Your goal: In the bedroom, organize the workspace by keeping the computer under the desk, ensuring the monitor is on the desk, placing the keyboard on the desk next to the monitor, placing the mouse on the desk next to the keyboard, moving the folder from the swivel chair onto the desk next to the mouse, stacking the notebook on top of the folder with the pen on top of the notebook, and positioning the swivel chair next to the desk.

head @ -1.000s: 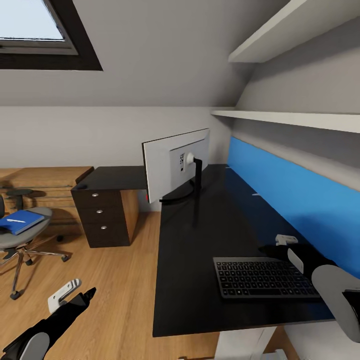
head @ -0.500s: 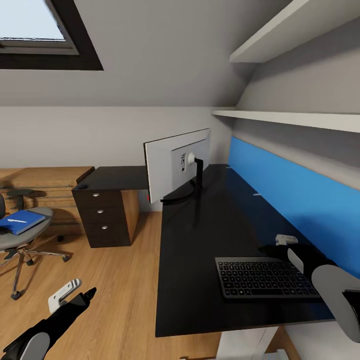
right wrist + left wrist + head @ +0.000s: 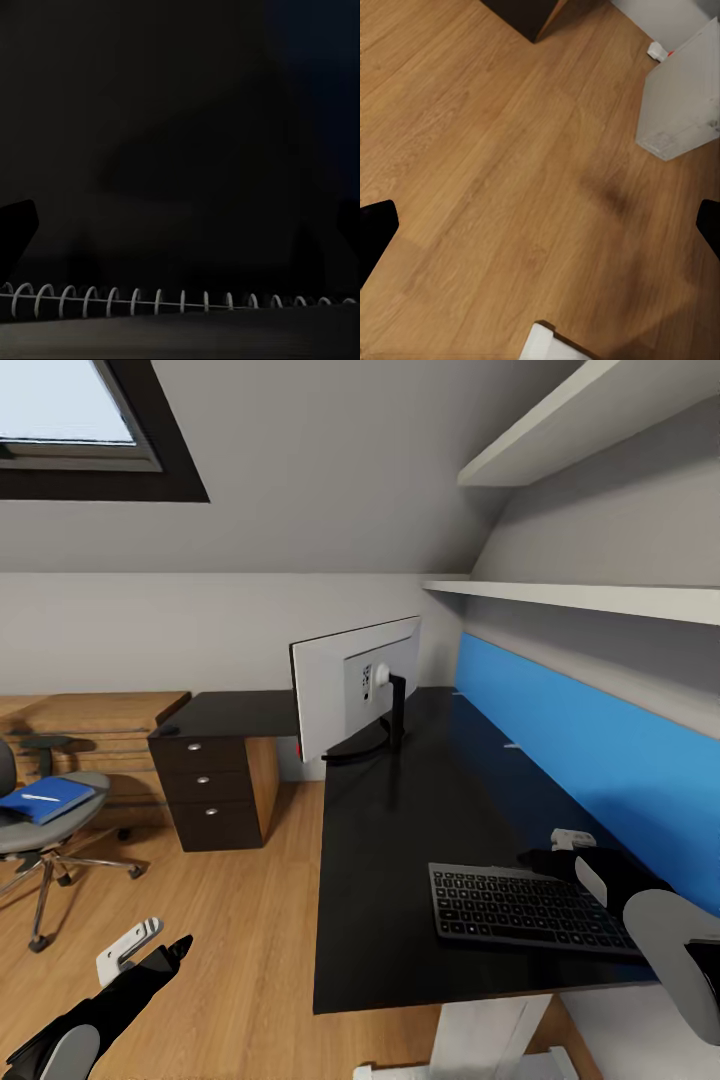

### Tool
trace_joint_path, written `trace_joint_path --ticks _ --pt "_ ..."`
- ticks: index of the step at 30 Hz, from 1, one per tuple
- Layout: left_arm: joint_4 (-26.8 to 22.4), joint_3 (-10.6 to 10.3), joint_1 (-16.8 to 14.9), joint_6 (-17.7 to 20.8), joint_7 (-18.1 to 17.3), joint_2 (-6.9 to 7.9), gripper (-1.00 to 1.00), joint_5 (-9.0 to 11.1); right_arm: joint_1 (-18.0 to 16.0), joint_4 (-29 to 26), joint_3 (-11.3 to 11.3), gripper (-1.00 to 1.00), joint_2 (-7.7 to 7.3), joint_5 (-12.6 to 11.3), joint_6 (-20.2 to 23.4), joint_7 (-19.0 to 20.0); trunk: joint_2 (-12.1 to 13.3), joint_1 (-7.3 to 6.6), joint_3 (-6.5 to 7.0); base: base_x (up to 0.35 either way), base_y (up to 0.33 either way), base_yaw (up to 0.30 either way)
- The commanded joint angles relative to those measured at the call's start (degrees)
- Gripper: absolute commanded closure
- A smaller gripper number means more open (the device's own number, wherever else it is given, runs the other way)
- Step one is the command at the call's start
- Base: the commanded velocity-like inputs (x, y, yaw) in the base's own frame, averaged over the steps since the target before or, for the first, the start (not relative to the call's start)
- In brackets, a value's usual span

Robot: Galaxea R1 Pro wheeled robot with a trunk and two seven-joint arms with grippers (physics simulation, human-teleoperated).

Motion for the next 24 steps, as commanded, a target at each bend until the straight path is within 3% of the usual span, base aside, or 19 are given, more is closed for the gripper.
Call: trace_joint_path --ticks 1,24 --pt "-0.1 0.0 0.0 0.1 0.5 0.01 -1.00 0.6 0.0 -0.1 0.1 -1.00 -0.03 -0.6 0.4 0.0 0.0 -0.01 -0.05 -0.102 0.019 0.000" --pt "0.0 -1.0 0.0 0.1 0.5 -0.07 -1.00 0.6 0.0 -0.1 0.1 -1.00 -0.03 -0.6 0.4 0.0 0.0 -0.01 -0.05 -0.035 0.064 0.000"
